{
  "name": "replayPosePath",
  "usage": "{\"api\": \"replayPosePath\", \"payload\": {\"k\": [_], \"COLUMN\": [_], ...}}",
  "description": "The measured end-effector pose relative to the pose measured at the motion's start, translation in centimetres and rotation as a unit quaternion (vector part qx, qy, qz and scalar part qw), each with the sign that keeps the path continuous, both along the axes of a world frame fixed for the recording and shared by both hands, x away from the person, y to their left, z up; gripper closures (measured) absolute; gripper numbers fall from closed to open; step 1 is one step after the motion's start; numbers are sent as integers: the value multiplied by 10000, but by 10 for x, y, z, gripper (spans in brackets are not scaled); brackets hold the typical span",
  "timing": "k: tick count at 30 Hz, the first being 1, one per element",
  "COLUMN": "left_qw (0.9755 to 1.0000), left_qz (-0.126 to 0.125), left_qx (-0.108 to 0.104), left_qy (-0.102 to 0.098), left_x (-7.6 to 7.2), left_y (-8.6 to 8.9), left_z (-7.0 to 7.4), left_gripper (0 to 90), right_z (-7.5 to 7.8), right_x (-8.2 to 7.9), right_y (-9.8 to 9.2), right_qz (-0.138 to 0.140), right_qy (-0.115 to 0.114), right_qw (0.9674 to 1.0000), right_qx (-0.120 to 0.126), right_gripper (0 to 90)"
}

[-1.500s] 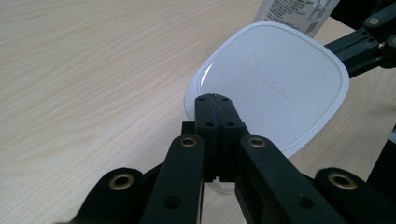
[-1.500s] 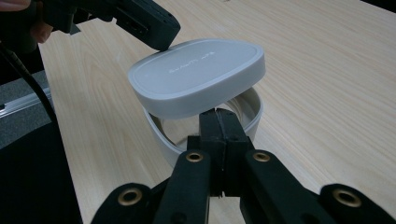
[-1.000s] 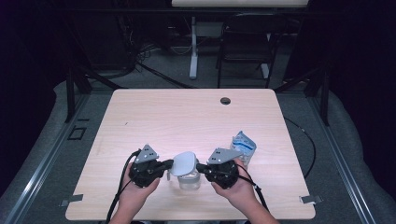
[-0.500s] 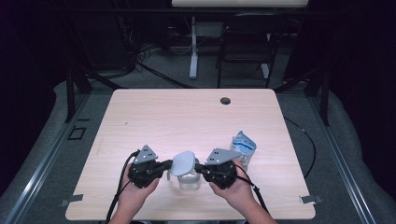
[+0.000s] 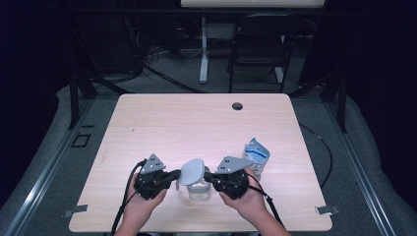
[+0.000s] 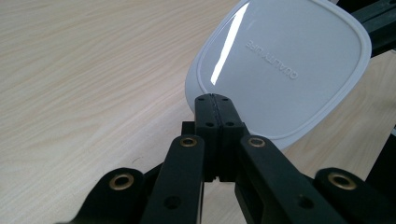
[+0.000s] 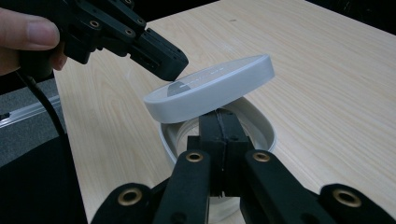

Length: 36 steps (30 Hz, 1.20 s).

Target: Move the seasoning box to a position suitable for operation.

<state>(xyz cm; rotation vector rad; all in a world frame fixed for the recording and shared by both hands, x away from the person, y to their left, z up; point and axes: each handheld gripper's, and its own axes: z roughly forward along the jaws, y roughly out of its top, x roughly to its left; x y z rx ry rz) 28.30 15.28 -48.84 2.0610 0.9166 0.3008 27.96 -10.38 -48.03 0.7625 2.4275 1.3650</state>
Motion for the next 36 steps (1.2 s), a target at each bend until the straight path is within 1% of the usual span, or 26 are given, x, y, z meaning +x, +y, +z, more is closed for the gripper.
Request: {"api": "replayPosePath", "payload": {"k": [3,7,9,10,11,12,16,19,22,23,29,31,34,36], "left_qw": [10000,10000,10000,9999,9999,9999,9999,9999,9999,9999,9998,9998,9999,9998], "left_qz": [15,5,40,13,31,7,-20,-64,-37,-8,-33,-30,-5,-20], "left_qx": [36,34,32,54,65,49,93,131,119,101,130,119,119,125], "left_qy": [30,81,58,89,77,94,50,78,112,95,119,145,107,137], "left_x": [0,1,1,2,2,2,2,2,3,3,3,3,4,4], "left_y": [1,2,2,2,2,3,3,3,3,3,4,4,4,4], "left_z": [-2,-4,-6,-6,-6,-7,-7,-7,-8,-9,-10,-10,-11,-11], "left_gripper": [900,900,900,900,900,900,900,900,900,900,900,900,900,900], "right_z": [0,0,0,0,0,0,1,1,3,3,7,8,11,12], "right_x": [0,0,-1,-1,-1,-1,-1,-1,-1,-1,-1,-1,-1,-1], "right_y": [1,2,2,2,2,2,3,3,5,5,9,11,13,15], "right_qz": [-4,2,0,7,14,7,20,48,60,59,91,90,130,142], "right_qy": [-16,-27,-43,-45,-54,-61,-54,-54,-68,-70,-94,-105,-136,-156], "right_qw": [10000,10000,10000,10000,10000,10000,10000,10000,10000,10000,9999,9999,9998,9998], "right_qx": [5,-24,0,0,-5,-7,6,28,28,17,25,-7,-23,-49], "right_gripper": [900,900,900,900,900,900,900,900,900,900,900,900,900,900]}}
